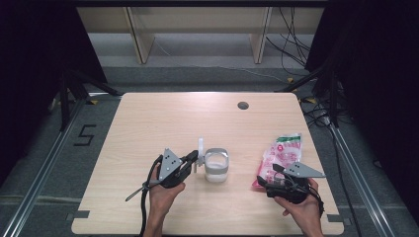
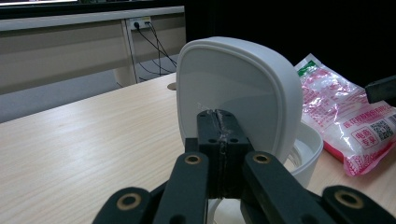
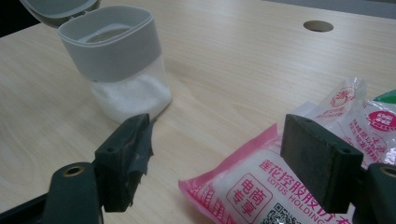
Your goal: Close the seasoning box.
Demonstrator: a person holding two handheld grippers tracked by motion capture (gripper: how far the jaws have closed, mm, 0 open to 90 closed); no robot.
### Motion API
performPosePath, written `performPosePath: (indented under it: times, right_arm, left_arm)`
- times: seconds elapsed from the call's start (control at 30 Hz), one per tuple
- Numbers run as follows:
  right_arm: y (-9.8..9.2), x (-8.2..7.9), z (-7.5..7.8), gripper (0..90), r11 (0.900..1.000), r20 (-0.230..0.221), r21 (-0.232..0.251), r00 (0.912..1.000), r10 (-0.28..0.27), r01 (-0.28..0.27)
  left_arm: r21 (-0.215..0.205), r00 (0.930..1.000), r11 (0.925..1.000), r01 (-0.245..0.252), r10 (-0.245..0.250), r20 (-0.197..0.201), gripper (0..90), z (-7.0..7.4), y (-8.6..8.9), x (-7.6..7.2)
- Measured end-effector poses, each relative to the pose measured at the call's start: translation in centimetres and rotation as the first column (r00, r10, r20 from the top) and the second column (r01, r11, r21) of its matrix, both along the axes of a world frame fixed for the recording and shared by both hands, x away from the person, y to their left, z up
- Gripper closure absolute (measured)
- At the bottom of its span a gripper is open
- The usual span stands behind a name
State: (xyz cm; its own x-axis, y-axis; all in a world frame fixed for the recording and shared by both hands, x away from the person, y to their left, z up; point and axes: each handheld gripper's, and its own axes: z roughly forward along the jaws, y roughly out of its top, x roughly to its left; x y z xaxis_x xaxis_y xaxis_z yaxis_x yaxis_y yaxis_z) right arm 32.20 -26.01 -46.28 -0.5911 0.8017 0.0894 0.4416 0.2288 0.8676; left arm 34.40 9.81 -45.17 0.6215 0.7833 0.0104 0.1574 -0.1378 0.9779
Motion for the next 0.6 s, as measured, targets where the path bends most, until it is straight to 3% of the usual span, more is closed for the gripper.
performPosePath:
  times: [0.47, 0.6]
  right_arm:
    - [0.1, 0.0, 0.0, 25.8, 1.0, 0.005, 0.005, 0.9999, 0.01, -0.01]
    - [0.1, 0.0, 0.0, 25.8, 1.0, 0.012, 0.006, 0.9998, 0.013, -0.013]
  left_arm:
    - [-0.016, 0.9999, 0.9998, 0.015, -0.015, -0.001, 88.4, 0.1, -0.9, -0.2]
    - [0.006, 0.9995, 0.9995, 0.031, -0.031, 0.002, 86.5, 0.0, -1.3, -0.2]
